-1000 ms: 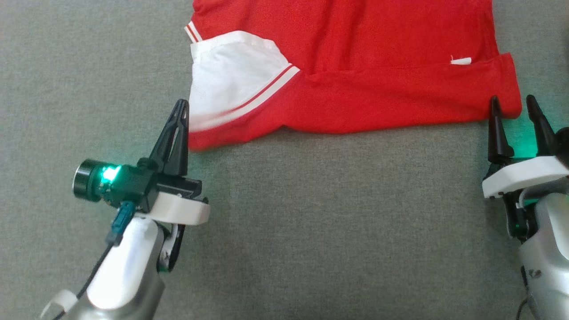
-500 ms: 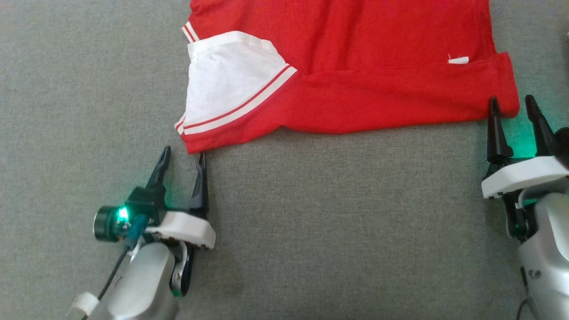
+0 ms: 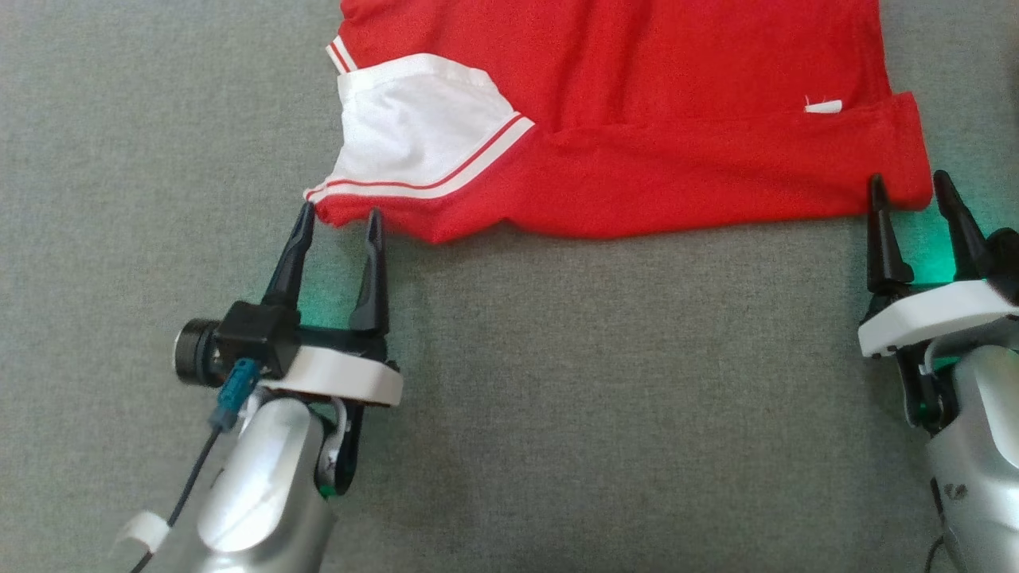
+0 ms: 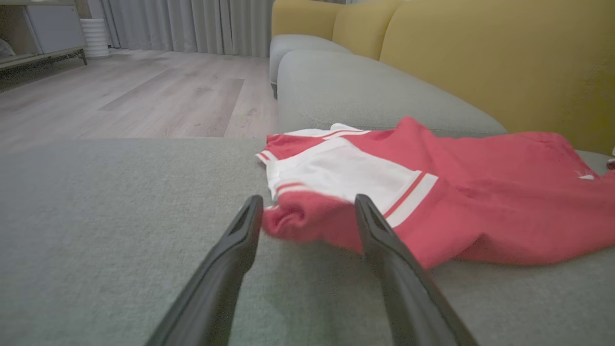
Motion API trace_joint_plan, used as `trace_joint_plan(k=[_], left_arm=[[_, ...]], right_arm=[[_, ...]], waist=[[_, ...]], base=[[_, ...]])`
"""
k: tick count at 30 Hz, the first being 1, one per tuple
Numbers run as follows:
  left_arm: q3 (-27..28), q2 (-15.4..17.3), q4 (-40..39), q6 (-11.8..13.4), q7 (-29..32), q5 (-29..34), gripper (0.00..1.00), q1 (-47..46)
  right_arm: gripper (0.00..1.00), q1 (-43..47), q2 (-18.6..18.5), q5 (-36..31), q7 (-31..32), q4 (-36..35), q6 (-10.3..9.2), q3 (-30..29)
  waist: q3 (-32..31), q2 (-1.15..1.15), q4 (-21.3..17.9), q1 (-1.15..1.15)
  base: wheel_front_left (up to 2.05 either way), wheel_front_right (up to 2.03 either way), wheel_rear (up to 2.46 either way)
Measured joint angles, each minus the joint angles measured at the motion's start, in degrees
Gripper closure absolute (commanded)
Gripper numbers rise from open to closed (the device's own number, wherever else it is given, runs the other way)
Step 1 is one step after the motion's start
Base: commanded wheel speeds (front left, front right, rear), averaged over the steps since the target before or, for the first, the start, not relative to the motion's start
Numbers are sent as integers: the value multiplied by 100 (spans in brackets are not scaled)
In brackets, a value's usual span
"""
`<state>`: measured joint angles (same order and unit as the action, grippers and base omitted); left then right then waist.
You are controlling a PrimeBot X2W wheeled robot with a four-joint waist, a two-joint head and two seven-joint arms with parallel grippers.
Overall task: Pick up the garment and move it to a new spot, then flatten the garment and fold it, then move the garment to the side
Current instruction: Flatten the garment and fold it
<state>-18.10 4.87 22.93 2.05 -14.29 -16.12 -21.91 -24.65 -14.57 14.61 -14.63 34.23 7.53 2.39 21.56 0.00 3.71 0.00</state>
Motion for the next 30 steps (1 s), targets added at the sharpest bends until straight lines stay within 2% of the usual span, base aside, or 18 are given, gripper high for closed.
trace_joint_plan(k=[5, 14, 17, 20, 21, 22, 23, 25, 30], left_arm=[[62, -91, -142, 42, -29, 147, 0, 1], [276, -159, 867, 249, -43, 49, 0, -21], [288, -187, 1077, 242, -48, -10, 0, -137], [214, -202, 1267, 77, -92, -82, 1, -227], [147, -203, 1324, -18, -92, -103, 55, -269], [101, -199, 1370, -108, -92, -103, 94, -303], [51, -189, 1413, -199, -90, -103, 100, -338], [-48, -181, 1481, -318, -90, -104, 100, -393], [-198, -163, 1443, -301, -83, -11, 100, -435]], right_arm=[[0, 0, -25, 0, 0, 3, 0, 2], [0, -1, -21, 0, 0, 8, 1, 31], [0, -1, -23, 0, 0, 8, 0, 30], [0, -2, -26, 0, 0, 8, 0, 22], [0, -2, -31, 0, 0, 7, 1, 15], [0, -2, -34, 0, 0, 7, 1, 8], [0, -2, -36, 0, 0, 7, 0, 0], [0, -2, -37, 0, 0, 15, 0, -18], [0, -65, -38, 5, 0, 147, 0, -59]], waist=[[37, 0, 13, 0], [97, 0, -29, 0], [124, 0, -20, 0], [148, 0, 0, -1], [151, 0, 7, -1], [152, 0, 18, -1], [149, 0, 29, -1], [138, 0, 55, -1], [95, 0, 148, 0]], base=[[0, 0, 0], [0, 0, 0], [0, 0, 0], [0, 0, 0], [0, 0, 0], [0, 0, 0], [0, 0, 0], [0, 0, 0], [0, 0, 0]])
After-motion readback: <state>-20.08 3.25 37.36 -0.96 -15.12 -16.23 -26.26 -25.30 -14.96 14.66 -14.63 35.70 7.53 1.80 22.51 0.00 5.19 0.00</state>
